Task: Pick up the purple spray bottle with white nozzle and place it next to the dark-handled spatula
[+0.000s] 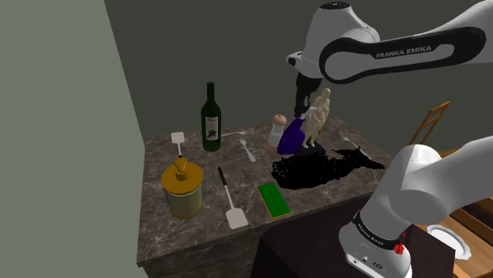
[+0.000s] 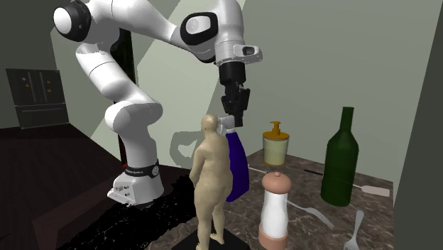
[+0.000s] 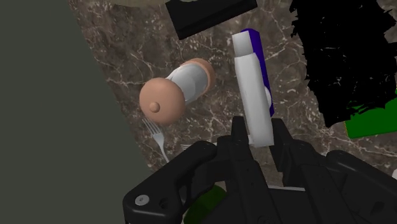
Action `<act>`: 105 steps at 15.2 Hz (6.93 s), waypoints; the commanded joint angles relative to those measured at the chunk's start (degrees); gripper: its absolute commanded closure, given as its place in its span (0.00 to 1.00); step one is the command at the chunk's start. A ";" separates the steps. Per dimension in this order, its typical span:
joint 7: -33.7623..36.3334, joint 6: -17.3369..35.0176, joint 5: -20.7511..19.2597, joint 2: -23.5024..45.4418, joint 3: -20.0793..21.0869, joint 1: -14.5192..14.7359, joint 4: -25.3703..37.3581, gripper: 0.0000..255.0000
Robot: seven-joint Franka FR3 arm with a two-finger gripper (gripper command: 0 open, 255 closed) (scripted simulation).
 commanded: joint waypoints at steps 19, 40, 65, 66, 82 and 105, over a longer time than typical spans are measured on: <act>-2.90 -15.04 2.20 0.26 1.41 0.73 15.51 1.00; -5.92 -29.88 3.43 5.53 2.46 0.96 35.87 1.00; 12.10 -17.01 5.40 28.63 13.08 5.68 42.55 1.00; 13.01 -16.39 5.23 30.19 13.52 5.96 43.30 1.00; 24.17 -11.24 0.71 55.52 17.37 11.29 60.82 1.00; 26.27 -3.09 -0.26 56.76 17.07 11.05 53.67 0.00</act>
